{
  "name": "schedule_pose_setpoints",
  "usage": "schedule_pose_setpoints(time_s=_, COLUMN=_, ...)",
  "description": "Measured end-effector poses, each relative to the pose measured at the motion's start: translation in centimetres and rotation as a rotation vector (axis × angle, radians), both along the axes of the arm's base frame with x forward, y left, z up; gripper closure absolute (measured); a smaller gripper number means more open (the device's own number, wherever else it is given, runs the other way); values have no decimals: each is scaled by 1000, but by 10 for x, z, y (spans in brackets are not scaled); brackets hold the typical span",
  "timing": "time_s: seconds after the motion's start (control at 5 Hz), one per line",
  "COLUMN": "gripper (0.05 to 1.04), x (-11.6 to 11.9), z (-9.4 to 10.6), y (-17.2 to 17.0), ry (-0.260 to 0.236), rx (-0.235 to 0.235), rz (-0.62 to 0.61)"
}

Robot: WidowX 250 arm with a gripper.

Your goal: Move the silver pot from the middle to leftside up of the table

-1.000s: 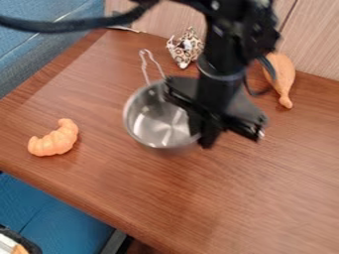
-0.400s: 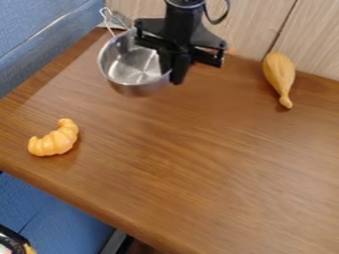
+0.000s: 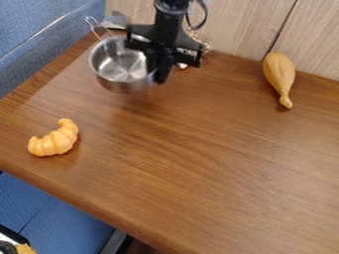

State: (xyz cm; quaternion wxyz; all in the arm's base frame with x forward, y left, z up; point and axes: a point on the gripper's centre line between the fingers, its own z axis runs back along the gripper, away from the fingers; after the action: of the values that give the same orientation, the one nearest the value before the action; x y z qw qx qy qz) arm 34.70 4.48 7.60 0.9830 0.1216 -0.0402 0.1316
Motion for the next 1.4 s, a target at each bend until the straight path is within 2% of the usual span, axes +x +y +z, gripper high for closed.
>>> schedule_pose_setpoints(time_s=0.2, gripper=1006, x=9, z=-24, y=9, ry=43, rx=6, rz=12)
schedule_pose_setpoints(time_s=0.4, gripper=978, x=18, z=-27, y=11, ry=49, rx=15, rz=22)
schedule_pose_setpoints(time_s=0.6, gripper=797, x=21, z=-27, y=14, ry=49, rx=0, rz=54)
schedule_pose_setpoints(time_s=0.8, gripper=527, x=18, z=-26, y=17, ry=19, rx=10, rz=63)
schedule_pose_setpoints(time_s=1.0, gripper=242, x=15, z=-23, y=15, ry=13, rx=12, rz=54)
schedule_pose_setpoints(time_s=1.2, gripper=76, x=15, z=-9, y=9, ry=-17, rx=4, rz=37)
schedule_pose_setpoints(time_s=1.4, gripper=79, x=10, z=23, y=9, ry=-103, rx=-31, rz=43)
